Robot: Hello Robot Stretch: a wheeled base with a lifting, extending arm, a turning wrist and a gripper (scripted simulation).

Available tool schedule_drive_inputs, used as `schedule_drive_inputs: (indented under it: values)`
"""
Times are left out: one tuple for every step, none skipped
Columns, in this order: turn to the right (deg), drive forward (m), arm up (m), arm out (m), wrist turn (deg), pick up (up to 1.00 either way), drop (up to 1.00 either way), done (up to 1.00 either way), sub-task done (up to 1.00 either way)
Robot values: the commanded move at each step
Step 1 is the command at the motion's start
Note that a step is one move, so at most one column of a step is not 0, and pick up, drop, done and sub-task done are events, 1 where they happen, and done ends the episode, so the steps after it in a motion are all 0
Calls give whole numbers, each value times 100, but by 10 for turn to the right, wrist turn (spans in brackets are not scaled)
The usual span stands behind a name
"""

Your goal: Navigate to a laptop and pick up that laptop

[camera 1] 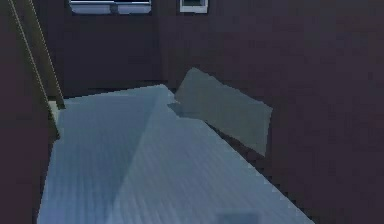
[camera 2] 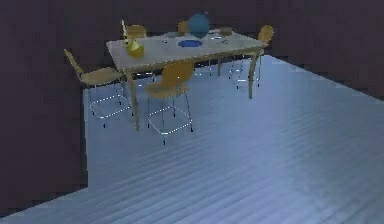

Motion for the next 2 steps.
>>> schedule_drive_inputs:
  values:
    - [-270,0,0,0,0,0,0,0,0]
    - [0,100,0,0,0,0,0,0,0]
